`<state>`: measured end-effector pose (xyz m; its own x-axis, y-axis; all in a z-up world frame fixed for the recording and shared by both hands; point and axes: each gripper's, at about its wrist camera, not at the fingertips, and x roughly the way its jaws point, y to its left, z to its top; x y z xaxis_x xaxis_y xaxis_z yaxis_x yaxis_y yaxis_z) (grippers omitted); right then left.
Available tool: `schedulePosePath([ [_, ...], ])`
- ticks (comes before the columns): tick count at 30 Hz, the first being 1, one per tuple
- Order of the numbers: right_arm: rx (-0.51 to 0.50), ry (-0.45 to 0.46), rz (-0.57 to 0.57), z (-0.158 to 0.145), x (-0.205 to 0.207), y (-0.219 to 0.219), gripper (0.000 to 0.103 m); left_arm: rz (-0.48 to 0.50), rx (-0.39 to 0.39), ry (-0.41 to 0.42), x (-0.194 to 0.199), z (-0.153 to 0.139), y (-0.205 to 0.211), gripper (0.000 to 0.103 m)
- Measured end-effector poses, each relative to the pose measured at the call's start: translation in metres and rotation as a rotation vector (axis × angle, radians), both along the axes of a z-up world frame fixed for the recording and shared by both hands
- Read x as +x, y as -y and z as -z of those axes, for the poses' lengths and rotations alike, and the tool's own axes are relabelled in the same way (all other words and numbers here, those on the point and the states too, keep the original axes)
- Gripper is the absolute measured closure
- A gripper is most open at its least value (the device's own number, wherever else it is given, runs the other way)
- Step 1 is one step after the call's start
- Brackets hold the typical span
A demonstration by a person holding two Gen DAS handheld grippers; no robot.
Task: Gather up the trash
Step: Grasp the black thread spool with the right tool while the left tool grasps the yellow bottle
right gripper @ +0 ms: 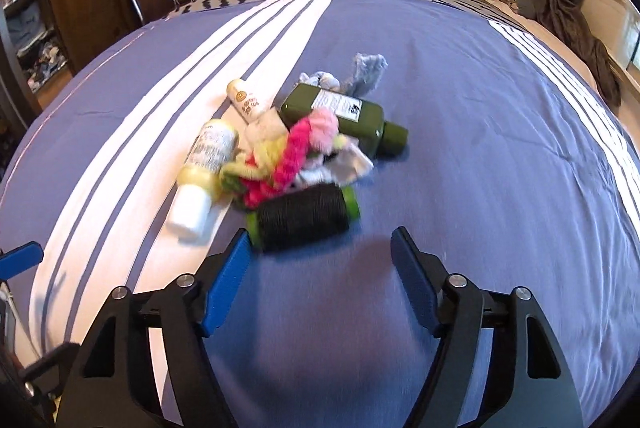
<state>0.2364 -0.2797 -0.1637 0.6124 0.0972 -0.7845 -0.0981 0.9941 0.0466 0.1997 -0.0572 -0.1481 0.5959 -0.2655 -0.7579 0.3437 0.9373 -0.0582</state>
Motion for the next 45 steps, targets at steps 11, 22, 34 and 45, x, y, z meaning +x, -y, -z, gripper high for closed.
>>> schedulePosePath([
  [11, 0.040, 0.013, -0.025, -0.003, 0.003, 0.004, 0.047, 0.012, -0.001, -0.029, 0.028, 0.011, 0.017, 0.008],
  [22, 0.072, 0.031, 0.023, -0.003, -0.012, 0.037, 0.047, 0.035, -0.005, -0.040, 0.065, 0.018, 0.049, 0.024],
  [34, 0.081, 0.046, 0.022, -0.002, -0.019, 0.043, 0.047, 0.008, -0.031, -0.068, 0.102, 0.022, 0.057, 0.059],
  [45, 0.061, 0.052, 0.045, -0.006, -0.042, 0.042, 0.048, 0.000, -0.018, -0.058, 0.082, 0.020, 0.044, 0.076],
])
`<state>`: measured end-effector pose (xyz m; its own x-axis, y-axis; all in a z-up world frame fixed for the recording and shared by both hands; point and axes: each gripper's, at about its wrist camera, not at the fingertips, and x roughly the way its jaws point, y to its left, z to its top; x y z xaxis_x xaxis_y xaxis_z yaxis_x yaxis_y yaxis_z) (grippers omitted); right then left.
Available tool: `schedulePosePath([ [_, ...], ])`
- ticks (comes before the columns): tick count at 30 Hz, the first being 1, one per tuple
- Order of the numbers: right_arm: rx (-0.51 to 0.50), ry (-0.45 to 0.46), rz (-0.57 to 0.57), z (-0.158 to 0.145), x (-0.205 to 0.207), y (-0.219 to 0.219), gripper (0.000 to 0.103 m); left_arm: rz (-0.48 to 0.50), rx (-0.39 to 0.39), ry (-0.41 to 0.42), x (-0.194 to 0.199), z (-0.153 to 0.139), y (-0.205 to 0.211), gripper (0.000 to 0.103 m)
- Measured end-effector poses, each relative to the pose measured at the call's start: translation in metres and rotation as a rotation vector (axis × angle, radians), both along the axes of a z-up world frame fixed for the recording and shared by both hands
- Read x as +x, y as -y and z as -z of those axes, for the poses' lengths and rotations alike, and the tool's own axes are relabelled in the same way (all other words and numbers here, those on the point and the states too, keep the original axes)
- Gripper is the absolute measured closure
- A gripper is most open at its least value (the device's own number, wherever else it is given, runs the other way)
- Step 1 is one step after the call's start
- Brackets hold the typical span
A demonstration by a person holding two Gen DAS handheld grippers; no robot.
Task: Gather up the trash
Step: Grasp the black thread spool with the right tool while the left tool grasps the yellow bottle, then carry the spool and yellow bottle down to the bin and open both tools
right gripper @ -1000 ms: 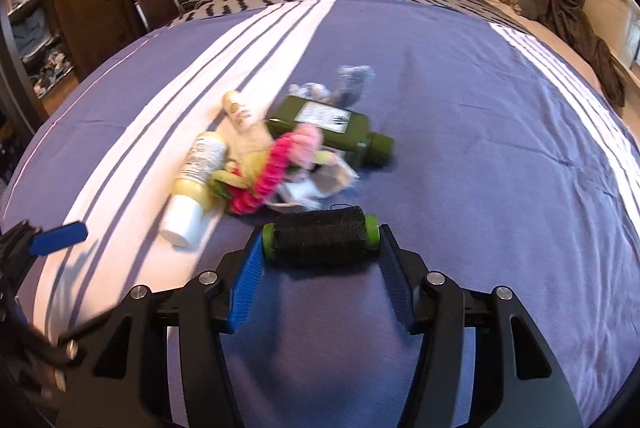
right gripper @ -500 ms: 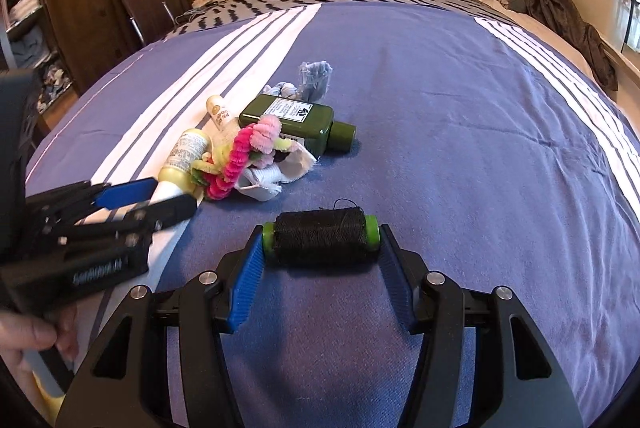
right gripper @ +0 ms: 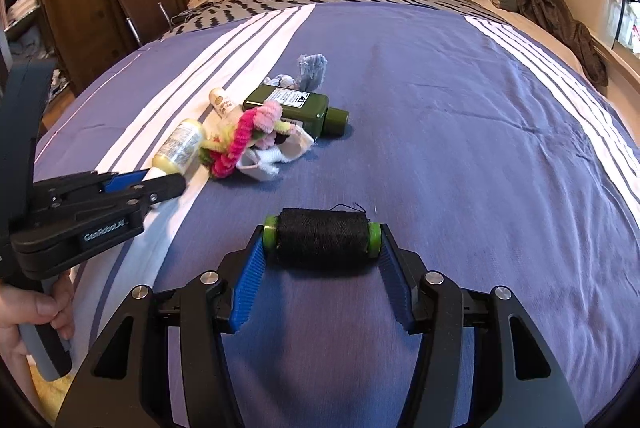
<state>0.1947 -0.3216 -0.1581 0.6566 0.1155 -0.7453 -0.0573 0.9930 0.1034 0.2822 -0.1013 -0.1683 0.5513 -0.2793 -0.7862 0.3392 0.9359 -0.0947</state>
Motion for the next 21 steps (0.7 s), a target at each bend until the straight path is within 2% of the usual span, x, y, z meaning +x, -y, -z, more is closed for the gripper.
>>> schedulePosePath([
  [4, -0.023, 0.006, 0.002, -0.003, -0.019, -0.004, 0.048, 0.007, 0.000, 0.013, -0.026, 0.000, -0.010, 0.076],
  [21, 0.001, 0.009, -0.015, -0.014, -0.115, -0.024, 0.048, 0.044, -0.015, 0.038, -0.160, -0.009, -0.046, 0.076],
])
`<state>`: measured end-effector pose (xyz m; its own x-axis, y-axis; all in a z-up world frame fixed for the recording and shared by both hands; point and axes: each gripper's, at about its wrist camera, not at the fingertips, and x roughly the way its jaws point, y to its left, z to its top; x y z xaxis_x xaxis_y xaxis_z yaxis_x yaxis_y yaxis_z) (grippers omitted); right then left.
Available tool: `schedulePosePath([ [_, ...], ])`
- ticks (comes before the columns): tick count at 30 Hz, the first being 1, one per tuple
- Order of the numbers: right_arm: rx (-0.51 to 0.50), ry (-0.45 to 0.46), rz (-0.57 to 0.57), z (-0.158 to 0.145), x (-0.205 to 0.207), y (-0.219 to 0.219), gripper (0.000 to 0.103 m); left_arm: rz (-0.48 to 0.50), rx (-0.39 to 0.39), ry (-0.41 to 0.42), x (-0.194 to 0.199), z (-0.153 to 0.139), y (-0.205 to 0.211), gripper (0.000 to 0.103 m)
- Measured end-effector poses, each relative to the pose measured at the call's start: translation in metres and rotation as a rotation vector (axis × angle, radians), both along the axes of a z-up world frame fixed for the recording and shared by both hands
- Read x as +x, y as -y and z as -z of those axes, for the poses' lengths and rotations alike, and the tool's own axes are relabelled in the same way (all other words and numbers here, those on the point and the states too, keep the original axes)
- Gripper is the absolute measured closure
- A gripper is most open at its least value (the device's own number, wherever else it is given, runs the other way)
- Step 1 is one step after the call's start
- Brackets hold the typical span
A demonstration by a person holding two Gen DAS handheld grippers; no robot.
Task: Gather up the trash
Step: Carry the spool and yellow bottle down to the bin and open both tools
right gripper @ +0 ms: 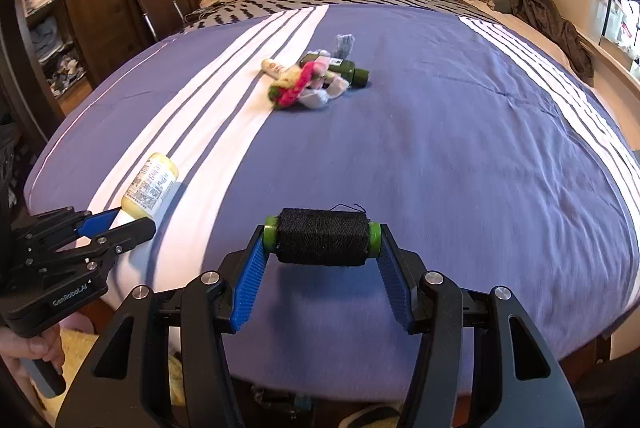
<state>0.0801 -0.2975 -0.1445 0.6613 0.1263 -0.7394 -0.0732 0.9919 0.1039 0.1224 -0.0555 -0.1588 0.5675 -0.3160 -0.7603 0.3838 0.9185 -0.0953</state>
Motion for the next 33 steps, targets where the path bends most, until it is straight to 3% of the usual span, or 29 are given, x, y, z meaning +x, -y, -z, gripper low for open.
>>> schedulePosePath([
  [16, 0.039, -0.005, 0.001, 0.008, -0.078, -0.008, 0.048, 0.017, -0.013, -0.020, -0.090, 0.009, -0.019, 0.076],
  [24, 0.056, -0.044, -0.005, 0.029, -0.104, -0.013, 0.048, 0.035, -0.014, -0.072, -0.129, 0.033, -0.022, 0.076],
  [33, 0.068, -0.109, -0.009, 0.062, -0.124, -0.020, 0.048, 0.051, -0.004, -0.159, -0.146, 0.069, -0.023, 0.076],
])
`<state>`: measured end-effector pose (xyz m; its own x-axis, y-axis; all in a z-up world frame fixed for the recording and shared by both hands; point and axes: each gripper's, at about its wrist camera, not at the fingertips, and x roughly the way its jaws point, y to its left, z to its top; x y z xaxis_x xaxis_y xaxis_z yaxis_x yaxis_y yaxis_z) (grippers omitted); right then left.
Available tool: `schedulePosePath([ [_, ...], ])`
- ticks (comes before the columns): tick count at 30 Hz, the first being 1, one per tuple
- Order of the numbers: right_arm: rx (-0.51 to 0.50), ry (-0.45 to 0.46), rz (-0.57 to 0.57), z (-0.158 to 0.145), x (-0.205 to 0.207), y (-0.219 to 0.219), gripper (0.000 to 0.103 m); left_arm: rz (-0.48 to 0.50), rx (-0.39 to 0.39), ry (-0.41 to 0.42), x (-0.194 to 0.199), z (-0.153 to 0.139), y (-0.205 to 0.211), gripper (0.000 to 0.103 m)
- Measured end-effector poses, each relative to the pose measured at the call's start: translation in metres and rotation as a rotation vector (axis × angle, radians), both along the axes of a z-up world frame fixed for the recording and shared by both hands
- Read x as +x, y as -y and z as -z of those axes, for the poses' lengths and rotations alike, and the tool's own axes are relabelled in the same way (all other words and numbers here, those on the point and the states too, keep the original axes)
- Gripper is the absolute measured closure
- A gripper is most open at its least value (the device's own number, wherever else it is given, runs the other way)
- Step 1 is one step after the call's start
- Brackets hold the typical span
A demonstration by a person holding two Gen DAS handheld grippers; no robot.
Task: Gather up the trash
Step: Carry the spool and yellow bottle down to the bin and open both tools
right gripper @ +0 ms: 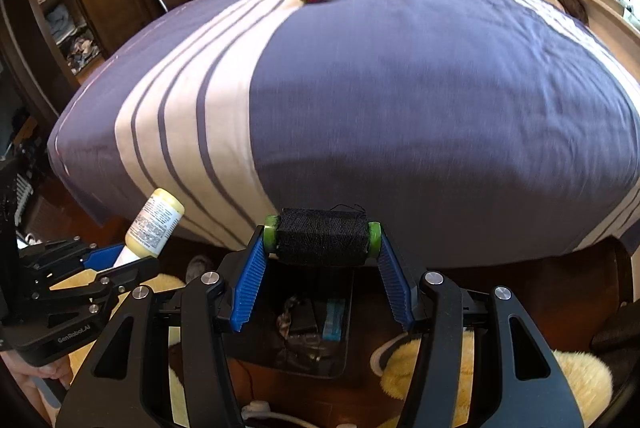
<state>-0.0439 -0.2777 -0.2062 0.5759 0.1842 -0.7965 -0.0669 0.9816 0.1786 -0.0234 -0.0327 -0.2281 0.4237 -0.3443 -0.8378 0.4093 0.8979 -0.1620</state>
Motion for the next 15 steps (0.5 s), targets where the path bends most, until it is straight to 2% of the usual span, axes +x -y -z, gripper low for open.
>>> schedulePosePath([
  [15, 0.009, -0.107, -0.023, 0.050, -0.012, -0.015, 0.048, 0.009, 0.029, -0.131, -0.003, 0.062, 0.009, 0.076],
])
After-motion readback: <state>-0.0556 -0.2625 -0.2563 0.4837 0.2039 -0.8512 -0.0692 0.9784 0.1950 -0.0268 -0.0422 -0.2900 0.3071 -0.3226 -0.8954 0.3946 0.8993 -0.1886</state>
